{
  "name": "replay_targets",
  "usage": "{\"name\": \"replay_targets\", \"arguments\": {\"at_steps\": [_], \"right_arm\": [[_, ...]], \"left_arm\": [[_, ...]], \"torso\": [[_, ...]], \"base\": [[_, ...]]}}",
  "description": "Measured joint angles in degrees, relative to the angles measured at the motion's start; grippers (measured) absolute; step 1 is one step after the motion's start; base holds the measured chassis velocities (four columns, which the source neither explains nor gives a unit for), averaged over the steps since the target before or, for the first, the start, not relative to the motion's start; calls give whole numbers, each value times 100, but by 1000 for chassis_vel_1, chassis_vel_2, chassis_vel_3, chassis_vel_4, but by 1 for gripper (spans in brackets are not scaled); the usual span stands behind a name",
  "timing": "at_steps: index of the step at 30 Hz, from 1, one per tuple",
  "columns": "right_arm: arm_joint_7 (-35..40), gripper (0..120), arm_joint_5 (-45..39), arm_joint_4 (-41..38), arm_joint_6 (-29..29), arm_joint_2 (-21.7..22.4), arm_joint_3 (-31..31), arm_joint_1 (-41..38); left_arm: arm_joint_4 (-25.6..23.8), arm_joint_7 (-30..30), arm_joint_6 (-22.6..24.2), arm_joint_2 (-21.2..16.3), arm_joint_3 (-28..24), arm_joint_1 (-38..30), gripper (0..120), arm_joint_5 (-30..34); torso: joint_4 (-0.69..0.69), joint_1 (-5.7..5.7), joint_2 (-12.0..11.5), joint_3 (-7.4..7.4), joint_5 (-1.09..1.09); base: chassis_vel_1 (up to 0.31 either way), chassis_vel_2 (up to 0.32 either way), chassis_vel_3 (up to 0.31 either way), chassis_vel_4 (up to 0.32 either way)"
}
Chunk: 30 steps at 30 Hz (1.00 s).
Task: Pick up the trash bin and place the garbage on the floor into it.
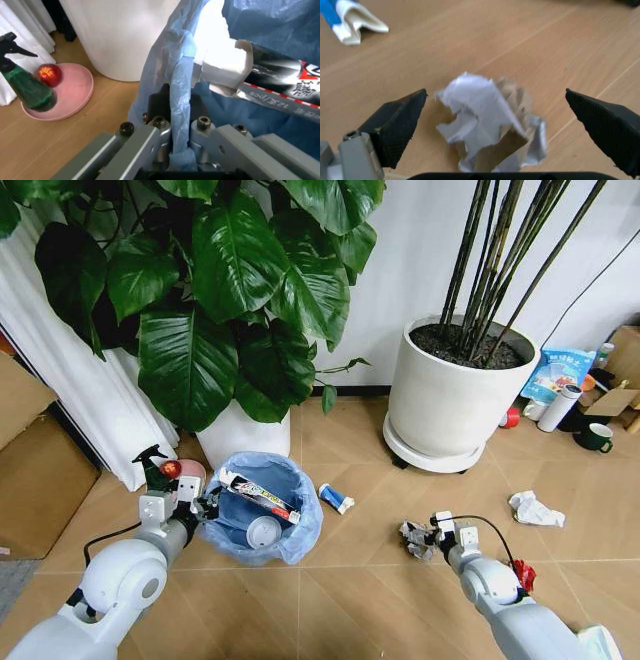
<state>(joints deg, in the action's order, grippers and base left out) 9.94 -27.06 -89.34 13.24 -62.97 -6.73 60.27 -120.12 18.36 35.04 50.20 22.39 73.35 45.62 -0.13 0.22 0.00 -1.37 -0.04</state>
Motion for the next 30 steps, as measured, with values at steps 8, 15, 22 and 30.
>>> {"name": "replay_targets", "arguments": {"at_steps": [8,15,22,30], "right_arm": [[-622,82,62,558,297,205,-872,605],[-1350,55,28,1635,238,17,-939,384],[-1383,25,-16,2210,111,-176,-913,242],[-1434,0,48,2568,-104,-375,-900,97]], "left_arm": [[-70,18,-26,-31,30,17,0,28],[-117,26,-37,-18,27,78,0,16],[-117,35,-51,-20,4,79,0,6],[-120,42,-59,-3,-5,116,0,-11]], "torso": [[-2,0,0,0,0],[0,0,0,0,1],[0,0,0,0,-1],[0,0,0,0,-1]], "base": [[0,0,0,0],[0,0,0,0],[0,0,0,0],[0,0,0,0]]}}
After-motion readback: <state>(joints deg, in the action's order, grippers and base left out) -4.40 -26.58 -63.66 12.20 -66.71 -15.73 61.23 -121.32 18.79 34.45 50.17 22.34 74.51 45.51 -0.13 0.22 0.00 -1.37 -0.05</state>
